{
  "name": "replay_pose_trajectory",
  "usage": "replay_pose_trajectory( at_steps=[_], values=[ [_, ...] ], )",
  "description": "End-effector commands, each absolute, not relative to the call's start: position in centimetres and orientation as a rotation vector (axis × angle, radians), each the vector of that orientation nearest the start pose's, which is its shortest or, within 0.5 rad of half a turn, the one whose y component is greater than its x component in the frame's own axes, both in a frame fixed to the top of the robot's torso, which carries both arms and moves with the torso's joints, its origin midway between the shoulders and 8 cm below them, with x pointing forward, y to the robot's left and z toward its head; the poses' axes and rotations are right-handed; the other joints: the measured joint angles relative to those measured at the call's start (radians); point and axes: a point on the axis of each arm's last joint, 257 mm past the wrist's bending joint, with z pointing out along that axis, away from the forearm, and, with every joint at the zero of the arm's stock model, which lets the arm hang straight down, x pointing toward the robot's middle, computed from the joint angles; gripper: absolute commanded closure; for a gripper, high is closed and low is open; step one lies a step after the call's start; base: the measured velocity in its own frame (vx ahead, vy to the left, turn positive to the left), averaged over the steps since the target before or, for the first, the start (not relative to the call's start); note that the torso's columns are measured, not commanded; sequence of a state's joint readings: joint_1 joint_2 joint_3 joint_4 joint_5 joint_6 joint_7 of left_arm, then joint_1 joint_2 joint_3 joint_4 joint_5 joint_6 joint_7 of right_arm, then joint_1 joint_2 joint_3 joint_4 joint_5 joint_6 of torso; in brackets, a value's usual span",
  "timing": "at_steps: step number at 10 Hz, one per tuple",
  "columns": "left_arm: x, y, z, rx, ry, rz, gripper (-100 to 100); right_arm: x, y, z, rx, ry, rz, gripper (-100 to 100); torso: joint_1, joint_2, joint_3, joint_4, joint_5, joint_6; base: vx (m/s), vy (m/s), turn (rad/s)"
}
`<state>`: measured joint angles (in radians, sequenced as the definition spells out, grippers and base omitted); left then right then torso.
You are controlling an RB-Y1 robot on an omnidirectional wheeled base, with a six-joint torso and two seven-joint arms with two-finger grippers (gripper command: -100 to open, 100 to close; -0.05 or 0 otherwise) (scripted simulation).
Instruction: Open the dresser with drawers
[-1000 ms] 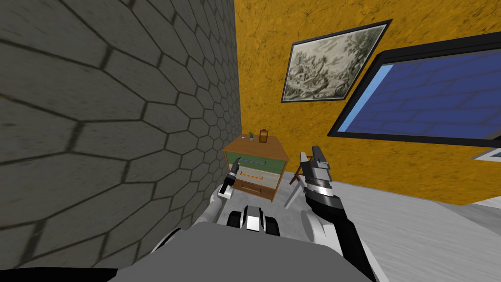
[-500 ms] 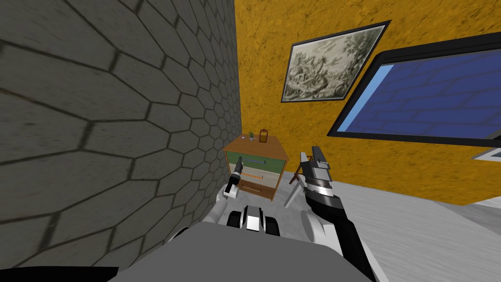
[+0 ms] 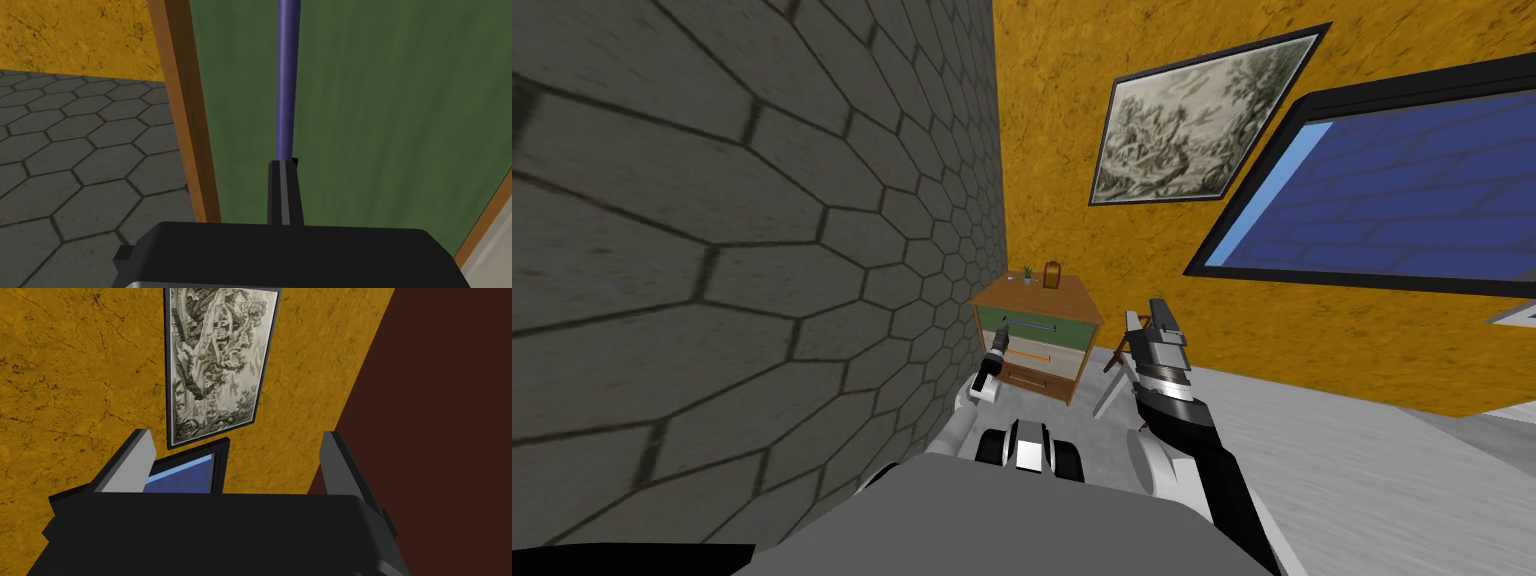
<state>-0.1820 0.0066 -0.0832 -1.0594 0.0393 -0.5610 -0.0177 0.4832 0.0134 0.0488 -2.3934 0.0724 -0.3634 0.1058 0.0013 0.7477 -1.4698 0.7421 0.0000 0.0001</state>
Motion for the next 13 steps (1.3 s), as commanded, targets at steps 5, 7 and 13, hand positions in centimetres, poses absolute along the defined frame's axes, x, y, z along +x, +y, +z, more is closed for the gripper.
replay_pose_trajectory(
  at_steps=[5,7,13],
  values=[
    [55.9,17.4,-24.3,-0.944,1.158,-1.362,-100,34.6,-25.6,5.4,0.596,0.670,1.205,0,-0.002,-0.018,-0.012,-0.007,0.000,0.000,-0.102,0.017,0.009],
    [56.1,19.0,-24.4,-0.922,1.175,-1.332,-100,34.6,-25.6,5.4,0.596,0.670,1.205,0,-0.001,-0.013,-0.008,-0.005,0.000,0.000,0.030,0.001,-0.002],
    [56.5,18.5,-25.6,-0.970,1.197,-1.327,-100,34.6,-25.6,5.4,0.596,0.670,1.205,0,-0.002,-0.010,-0.006,-0.004,0.000,0.000,0.128,0.006,-0.023]
  ],
)
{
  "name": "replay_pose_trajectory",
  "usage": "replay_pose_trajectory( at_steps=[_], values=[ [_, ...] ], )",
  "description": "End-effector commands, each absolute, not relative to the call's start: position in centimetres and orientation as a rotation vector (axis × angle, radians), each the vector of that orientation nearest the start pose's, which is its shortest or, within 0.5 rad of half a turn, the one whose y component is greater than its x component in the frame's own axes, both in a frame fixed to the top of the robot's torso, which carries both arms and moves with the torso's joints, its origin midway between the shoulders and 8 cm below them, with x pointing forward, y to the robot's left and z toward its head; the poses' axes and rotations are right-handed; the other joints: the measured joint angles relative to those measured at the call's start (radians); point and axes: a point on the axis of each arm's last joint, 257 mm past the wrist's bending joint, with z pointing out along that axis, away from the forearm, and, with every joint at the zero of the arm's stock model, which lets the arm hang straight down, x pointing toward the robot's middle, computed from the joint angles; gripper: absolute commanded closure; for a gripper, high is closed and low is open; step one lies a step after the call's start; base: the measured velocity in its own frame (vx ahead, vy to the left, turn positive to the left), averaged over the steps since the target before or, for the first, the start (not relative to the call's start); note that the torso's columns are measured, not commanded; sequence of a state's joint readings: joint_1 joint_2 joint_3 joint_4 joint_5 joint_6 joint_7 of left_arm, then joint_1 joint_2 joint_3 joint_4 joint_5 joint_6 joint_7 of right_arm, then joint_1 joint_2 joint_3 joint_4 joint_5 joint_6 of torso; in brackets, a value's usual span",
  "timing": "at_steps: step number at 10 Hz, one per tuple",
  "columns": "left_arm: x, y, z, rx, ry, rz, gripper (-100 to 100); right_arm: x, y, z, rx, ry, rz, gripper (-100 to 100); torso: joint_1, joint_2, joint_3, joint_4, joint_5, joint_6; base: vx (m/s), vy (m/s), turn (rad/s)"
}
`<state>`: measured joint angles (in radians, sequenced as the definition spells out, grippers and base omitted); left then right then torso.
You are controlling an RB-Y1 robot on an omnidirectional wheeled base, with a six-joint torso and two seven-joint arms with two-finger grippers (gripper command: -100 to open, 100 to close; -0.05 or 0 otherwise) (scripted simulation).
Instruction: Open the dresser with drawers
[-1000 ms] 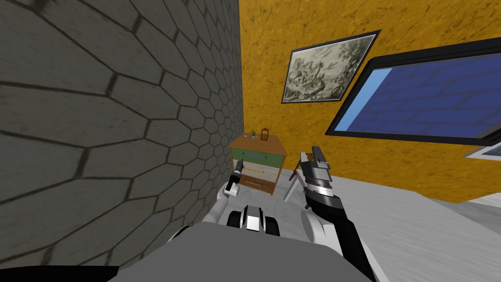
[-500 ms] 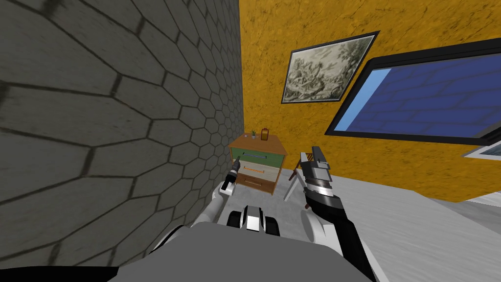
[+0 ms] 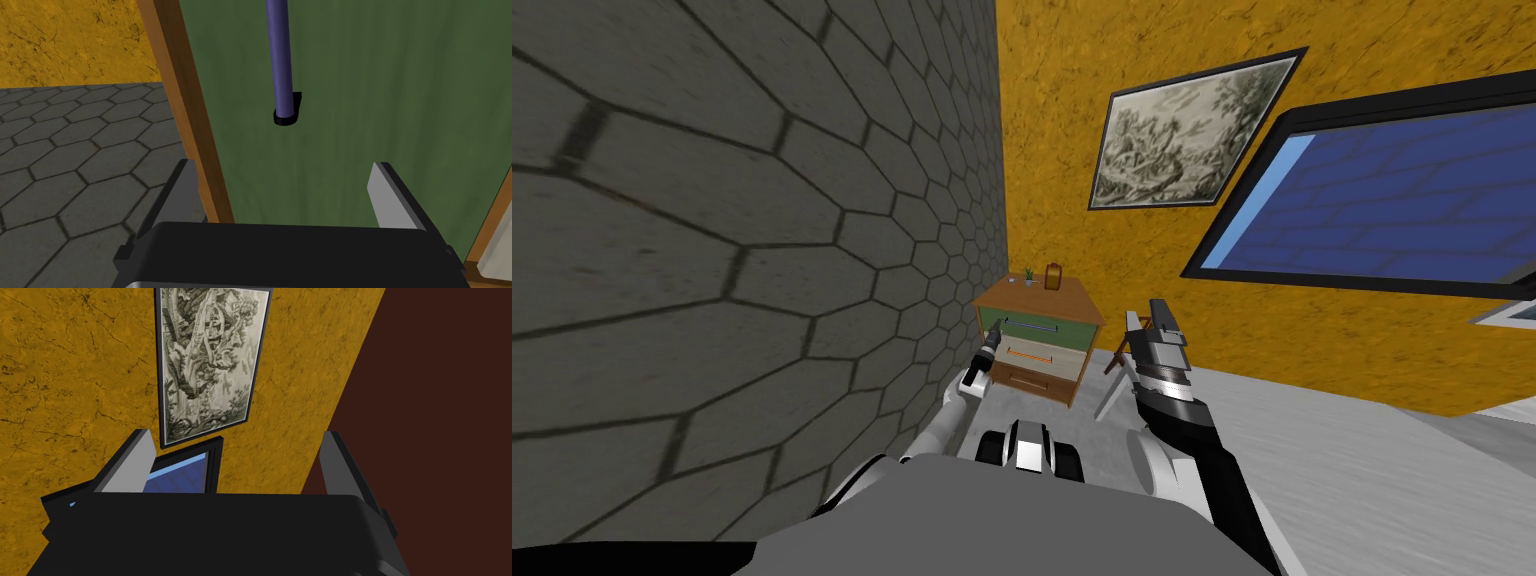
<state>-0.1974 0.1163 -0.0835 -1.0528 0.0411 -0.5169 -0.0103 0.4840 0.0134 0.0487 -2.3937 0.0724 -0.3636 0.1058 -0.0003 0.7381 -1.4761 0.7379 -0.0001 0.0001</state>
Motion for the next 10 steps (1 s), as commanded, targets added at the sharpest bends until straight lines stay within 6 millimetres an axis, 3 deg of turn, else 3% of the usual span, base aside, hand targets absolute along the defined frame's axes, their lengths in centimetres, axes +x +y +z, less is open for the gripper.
replay_pose_trajectory(
  at_steps=[1,3,6,7,10],
  values=[
    [56.5,17.6,-25.6,-0.984,1.190,-1.344,-100,34.6,-25.6,5.4,0.596,0.670,1.205,0,0.000,0.004,0.002,0.001,0.000,0.000,0.047,0.003,-0.003],
    [56.3,15.7,-25.6,-1.014,1.173,-1.381,-100,34.6,-25.6,5.4,0.596,0.670,1.205,0,0.000,0.005,0.004,0.002,0.000,0.000,0.005,0.002,-0.001],
    [56.7,16.0,-25.1,-1.004,1.176,-1.372,-100,34.6,-25.6,5.4,0.596,0.670,1.205,0,0.000,-0.004,-0.002,-0.001,0.000,0.000,0.031,-0.007,0.002],
    [56.7,16.0,-25.1,-1.005,1.178,-1.372,100,34.6,-25.6,5.4,0.596,0.670,1.205,0,0.000,-0.002,-0.002,-0.001,0.000,0.000,0.000,0.000,0.000],
    [56.9,15.6,-24.6,-0.999,1.180,-1.380,100,34.6,-25.6,5.4,0.595,0.670,1.205,0,0.003,0.007,0.005,0.001,0.001,-0.001,-0.152,0.028,0.020]
  ],
)
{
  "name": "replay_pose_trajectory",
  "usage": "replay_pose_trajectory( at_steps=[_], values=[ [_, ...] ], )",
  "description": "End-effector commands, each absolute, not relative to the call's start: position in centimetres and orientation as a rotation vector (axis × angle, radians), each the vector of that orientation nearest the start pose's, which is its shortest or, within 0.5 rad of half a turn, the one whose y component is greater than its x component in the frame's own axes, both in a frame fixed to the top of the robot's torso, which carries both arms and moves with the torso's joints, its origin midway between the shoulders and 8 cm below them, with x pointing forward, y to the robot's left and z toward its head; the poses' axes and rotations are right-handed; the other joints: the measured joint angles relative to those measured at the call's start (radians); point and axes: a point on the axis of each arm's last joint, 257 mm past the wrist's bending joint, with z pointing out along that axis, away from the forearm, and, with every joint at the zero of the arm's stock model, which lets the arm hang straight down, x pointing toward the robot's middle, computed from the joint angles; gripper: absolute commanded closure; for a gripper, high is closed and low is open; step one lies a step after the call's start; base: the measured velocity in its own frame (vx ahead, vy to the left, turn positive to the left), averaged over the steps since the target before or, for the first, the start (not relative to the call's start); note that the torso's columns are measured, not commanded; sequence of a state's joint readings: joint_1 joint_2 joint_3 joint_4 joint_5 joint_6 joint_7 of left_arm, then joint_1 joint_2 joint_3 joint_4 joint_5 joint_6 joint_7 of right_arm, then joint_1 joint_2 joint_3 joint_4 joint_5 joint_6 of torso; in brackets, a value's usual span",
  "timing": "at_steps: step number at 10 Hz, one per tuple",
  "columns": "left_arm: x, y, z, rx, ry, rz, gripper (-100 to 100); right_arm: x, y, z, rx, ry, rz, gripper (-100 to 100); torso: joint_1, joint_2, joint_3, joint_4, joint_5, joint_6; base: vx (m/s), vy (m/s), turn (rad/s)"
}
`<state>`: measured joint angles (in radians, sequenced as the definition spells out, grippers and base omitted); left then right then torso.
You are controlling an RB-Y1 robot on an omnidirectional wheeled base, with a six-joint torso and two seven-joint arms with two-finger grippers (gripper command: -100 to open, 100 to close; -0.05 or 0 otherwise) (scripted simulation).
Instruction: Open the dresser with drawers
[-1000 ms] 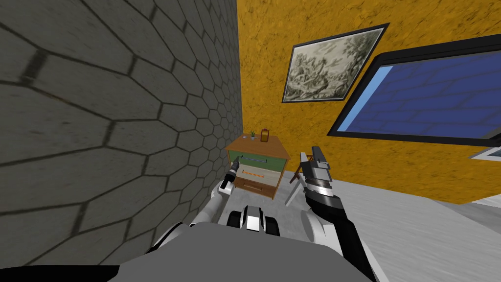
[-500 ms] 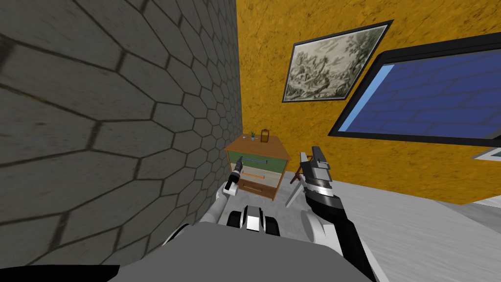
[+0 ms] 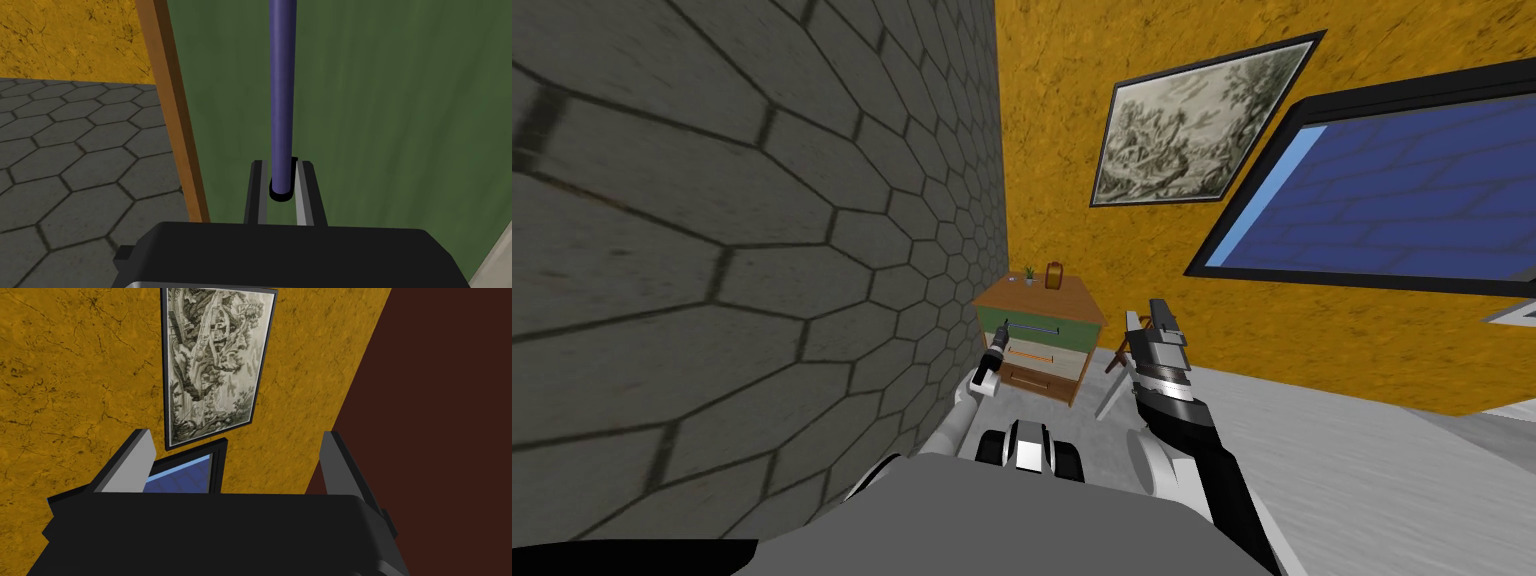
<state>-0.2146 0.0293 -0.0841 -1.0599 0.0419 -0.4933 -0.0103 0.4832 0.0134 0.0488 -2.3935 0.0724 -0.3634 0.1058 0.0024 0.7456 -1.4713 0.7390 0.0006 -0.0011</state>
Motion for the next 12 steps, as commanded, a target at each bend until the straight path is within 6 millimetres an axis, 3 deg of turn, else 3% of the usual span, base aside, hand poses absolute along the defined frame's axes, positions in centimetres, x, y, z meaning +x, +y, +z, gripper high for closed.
replay_pose_trajectory(
  at_steps=[1,12],
  values=[
    [56.93,15.47,-24.46,-0.996,1.181,-1.382,100,34.64,-25.58,5.39,0.595,0.670,1.205,0,-0.001,-0.001,-0.001,0.001,0.000,0.000,-0.198,0.001,0.032],
    [56.47,14.65,-24.60,-0.991,1.198,-1.396,100,34.64,-25.58,5.39,0.595,0.670,1.205,0,-0.003,-0.004,-0.003,0.000,-0.001,0.001,-0.166,0.022,0.020]
  ],
)
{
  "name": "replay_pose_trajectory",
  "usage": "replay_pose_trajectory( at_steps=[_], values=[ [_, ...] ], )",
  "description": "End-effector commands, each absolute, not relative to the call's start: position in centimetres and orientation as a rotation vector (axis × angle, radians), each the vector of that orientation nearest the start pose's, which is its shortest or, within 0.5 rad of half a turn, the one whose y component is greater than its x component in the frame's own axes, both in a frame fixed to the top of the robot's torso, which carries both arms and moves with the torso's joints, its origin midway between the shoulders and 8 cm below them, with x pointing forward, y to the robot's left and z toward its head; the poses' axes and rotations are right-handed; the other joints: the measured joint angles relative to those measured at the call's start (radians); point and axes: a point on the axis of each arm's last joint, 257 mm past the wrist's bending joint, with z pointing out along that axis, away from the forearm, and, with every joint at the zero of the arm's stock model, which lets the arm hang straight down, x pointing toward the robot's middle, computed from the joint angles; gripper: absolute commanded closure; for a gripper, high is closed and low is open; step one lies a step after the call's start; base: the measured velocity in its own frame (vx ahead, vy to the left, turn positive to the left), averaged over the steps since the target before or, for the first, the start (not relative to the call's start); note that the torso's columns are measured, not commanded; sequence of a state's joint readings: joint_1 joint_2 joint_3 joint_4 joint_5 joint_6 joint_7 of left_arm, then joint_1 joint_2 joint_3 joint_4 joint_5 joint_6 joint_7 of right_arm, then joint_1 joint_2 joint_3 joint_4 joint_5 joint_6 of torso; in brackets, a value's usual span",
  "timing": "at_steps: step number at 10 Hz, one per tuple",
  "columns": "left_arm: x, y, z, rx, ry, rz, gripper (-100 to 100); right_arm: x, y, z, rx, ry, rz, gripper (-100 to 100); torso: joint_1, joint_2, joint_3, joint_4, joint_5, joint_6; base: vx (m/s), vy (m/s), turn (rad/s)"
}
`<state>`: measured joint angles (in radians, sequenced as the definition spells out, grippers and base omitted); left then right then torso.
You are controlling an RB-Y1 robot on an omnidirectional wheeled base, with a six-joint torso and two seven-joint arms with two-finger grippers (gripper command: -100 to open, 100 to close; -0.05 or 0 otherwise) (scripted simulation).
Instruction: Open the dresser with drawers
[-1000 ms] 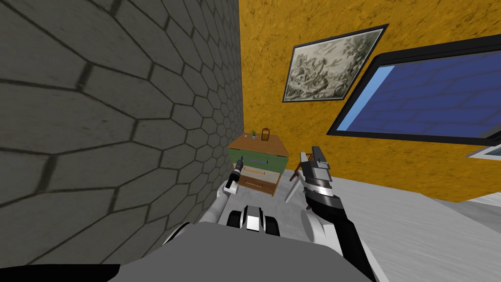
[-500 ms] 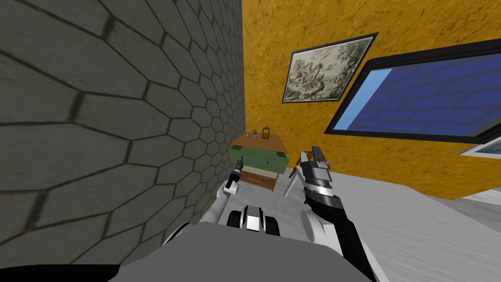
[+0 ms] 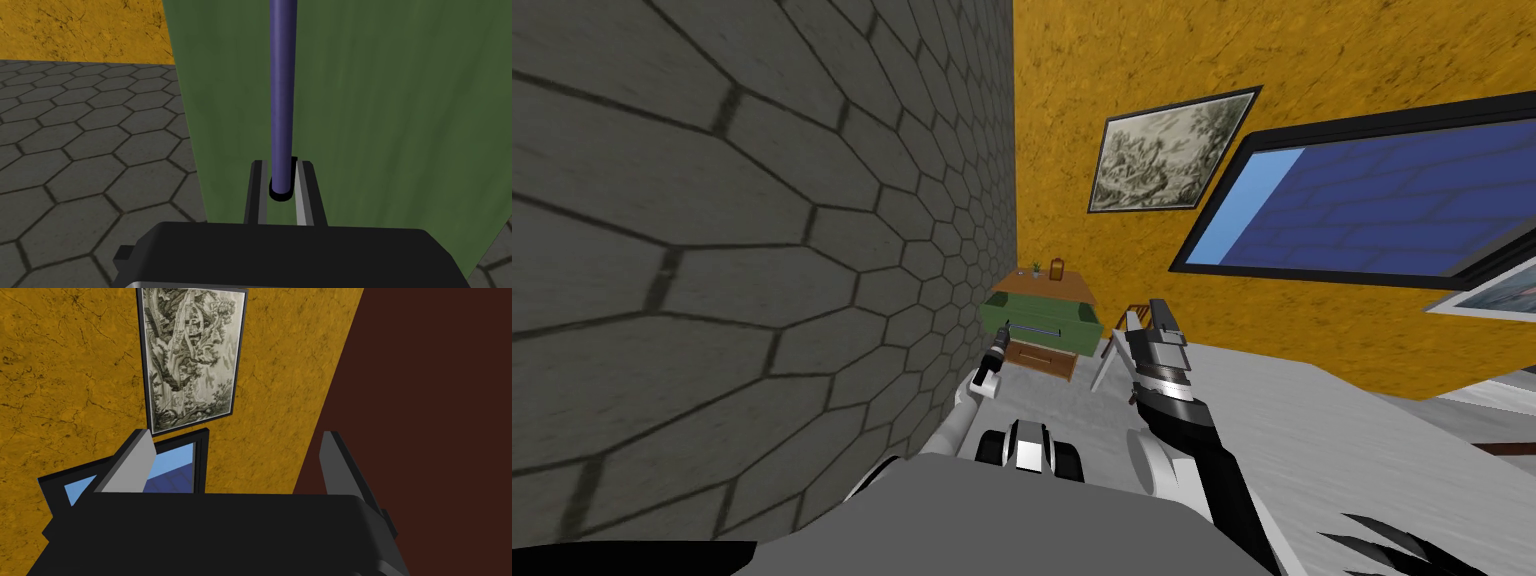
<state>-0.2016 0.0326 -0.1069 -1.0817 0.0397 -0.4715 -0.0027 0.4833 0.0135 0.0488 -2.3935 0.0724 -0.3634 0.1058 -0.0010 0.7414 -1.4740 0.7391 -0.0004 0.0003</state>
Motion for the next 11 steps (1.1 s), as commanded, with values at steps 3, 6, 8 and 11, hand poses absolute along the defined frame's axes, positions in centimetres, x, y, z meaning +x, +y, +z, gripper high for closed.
replay_pose_trajectory(
  at_steps=[3,6,8,11],
  values=[
    [57.9,14.1,-23.3,-0.992,1.206,-1.400,-100,34.6,-25.6,5.4,0.596,0.670,1.205,0,0.000,-0.006,-0.003,0.000,0.000,0.000,-0.110,0.018,0.027],
    [59.3,13.6,-21.6,-0.989,1.211,-1.405,-100,34.6,-25.6,5.4,0.596,0.670,1.205,0,0.001,-0.007,-0.004,-0.002,0.000,0.000,-0.030,-0.001,0.021],
    [60.1,13.2,-20.5,-0.987,1.214,-1.409,-100,34.6,-25.6,5.4,0.596,0.670,1.205,0,0.002,-0.003,-0.002,-0.001,0.001,0.000,-0.035,0.009,0.024],
    [60.7,13.0,-20.3,-0.993,1.223,-1.407,-100,34.6,-25.6,5.4,0.596,0.670,1.205,0,0.001,0.001,0.001,0.003,-0.001,-0.001,-0.038,0.004,0.012]
  ],
)
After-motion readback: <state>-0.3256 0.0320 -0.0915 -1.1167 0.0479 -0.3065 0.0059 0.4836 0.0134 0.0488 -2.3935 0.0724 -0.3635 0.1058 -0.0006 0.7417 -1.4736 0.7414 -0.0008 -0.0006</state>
